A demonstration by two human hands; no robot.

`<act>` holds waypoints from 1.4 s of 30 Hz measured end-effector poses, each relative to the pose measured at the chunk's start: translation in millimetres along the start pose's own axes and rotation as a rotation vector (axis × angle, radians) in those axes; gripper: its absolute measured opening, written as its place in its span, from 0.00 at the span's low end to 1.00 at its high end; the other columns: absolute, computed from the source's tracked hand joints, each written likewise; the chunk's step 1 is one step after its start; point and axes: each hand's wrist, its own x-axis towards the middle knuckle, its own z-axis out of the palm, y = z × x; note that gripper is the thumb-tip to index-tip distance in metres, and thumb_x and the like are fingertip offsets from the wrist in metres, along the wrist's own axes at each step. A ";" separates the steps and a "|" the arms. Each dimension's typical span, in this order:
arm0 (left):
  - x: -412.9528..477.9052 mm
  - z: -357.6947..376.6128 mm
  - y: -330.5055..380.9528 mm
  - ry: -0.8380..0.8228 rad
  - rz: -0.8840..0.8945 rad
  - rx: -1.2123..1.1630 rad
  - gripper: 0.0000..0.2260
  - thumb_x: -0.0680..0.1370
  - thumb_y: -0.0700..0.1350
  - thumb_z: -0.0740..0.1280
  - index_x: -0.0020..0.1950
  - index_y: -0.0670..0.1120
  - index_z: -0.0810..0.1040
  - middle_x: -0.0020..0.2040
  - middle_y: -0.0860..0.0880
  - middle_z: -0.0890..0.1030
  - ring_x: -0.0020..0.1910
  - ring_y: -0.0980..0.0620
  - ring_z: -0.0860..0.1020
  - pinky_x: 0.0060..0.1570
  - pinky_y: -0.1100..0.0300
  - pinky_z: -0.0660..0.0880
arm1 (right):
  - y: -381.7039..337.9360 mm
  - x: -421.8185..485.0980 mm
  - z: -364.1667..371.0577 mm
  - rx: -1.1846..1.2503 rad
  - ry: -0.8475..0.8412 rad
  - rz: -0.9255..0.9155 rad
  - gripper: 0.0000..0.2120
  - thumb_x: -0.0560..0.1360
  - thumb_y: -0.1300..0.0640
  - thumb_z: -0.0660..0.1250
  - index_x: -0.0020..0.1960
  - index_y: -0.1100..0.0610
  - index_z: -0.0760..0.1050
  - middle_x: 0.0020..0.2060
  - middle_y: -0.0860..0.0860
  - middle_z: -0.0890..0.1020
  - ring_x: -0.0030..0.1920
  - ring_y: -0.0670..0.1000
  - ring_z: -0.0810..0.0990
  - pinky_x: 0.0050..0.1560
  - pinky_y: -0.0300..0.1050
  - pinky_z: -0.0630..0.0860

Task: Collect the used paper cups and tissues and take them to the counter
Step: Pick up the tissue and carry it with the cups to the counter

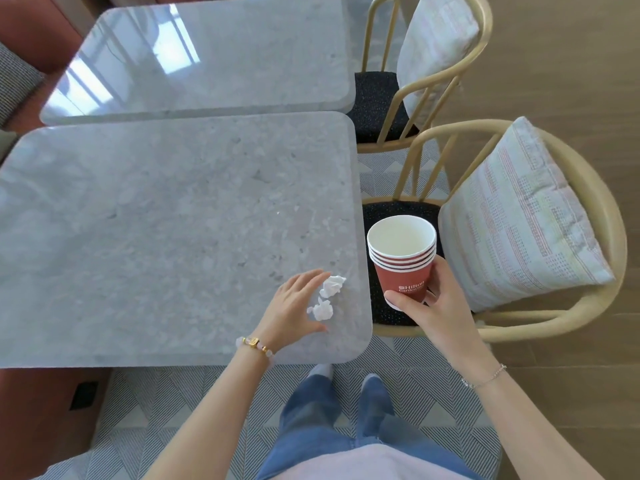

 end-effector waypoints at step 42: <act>32.9 -28.2 41.8 0.220 0.008 -0.183 0.17 0.71 0.43 0.73 0.59 0.45 0.76 0.52 0.48 0.78 0.48 0.51 0.75 0.48 0.64 0.68 | -7.9 -13.1 5.6 -0.017 0.132 -0.010 0.27 0.66 0.60 0.77 0.62 0.53 0.70 0.54 0.48 0.80 0.53 0.42 0.79 0.50 0.31 0.75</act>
